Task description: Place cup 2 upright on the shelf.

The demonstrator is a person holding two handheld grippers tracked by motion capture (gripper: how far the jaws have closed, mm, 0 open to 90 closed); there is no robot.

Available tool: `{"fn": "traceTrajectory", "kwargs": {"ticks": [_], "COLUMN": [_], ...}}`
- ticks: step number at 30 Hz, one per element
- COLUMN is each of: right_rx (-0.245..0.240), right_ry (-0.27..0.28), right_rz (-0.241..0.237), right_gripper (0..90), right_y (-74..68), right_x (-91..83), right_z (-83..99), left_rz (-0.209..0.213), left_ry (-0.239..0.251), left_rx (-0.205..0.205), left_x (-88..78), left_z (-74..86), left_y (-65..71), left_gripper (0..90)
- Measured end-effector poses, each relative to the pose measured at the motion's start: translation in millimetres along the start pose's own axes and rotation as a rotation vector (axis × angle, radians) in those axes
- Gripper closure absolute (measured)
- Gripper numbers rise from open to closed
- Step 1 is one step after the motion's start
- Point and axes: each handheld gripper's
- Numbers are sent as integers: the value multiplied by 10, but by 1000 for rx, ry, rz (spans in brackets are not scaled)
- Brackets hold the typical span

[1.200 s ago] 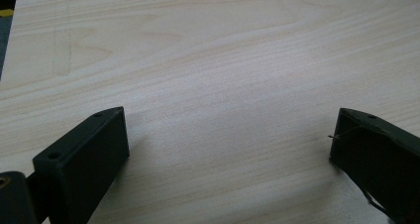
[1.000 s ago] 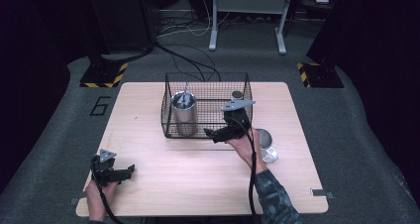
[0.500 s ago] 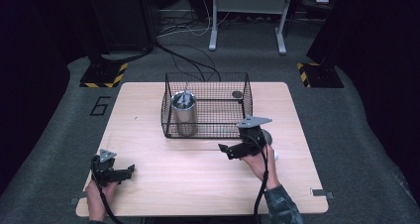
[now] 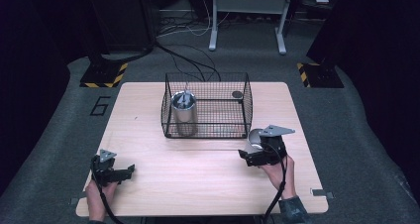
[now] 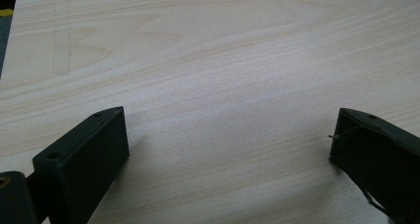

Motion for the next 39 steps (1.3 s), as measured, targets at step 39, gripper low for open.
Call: {"fn": "traceTrajectory", "kwargs": {"ticks": [39], "right_rx": [52], "right_ry": [-106], "right_rz": [121], "right_gripper": [2], "right_y": [490], "right_x": [286], "right_z": [76], "left_rz": [0], "left_ry": [-1], "left_rx": [1], "left_x": [0], "left_z": [-1], "left_y": [-1], "left_gripper": [14]}}
Point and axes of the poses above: each handheld gripper's, and its own axes: x roughly forward along the jaws, z roughly out of its underside, y roughly to its right, and after that the axes turned 9 degrees about x, right-handed
